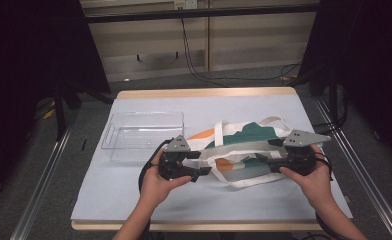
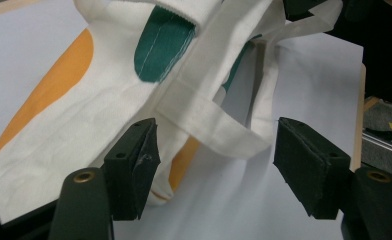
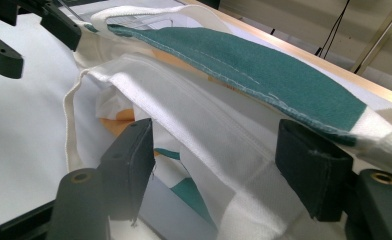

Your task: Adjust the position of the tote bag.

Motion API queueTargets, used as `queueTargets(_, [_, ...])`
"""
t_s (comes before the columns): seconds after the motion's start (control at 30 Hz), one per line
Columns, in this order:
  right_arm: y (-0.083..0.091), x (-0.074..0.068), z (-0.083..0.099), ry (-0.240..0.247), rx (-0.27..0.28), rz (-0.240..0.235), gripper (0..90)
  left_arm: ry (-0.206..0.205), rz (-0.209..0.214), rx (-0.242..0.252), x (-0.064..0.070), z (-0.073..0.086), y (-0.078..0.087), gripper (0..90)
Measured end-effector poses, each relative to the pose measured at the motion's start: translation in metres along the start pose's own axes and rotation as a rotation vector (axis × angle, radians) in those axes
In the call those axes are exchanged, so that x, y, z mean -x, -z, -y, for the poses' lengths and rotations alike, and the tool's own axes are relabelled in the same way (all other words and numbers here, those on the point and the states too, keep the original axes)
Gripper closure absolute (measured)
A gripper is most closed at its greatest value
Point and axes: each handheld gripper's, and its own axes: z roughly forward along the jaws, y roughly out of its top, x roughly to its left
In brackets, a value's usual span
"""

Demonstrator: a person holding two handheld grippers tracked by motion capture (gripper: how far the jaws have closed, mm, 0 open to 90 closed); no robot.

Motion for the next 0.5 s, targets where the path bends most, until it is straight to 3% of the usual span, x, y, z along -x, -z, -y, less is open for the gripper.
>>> queueTargets(0.2, [0.001, 0.002, 0.000, -0.008, -0.008, 0.000, 36.4, -0.045, -0.002, 0.033, 0.003, -0.009, -0.013, 34.7])
queueTargets(0.43, [0.000, 0.003, 0.000, -0.012, -0.024, 0.001, 40.1, -0.021, -0.008, 0.045, 0.003, -0.014, -0.024, 29.2])
queueTargets(0.5, [-0.001, 0.003, 0.000, -0.001, -0.037, -0.005, 47.1, -0.015, -0.008, 0.042, 0.003, -0.015, -0.026, 26.5])
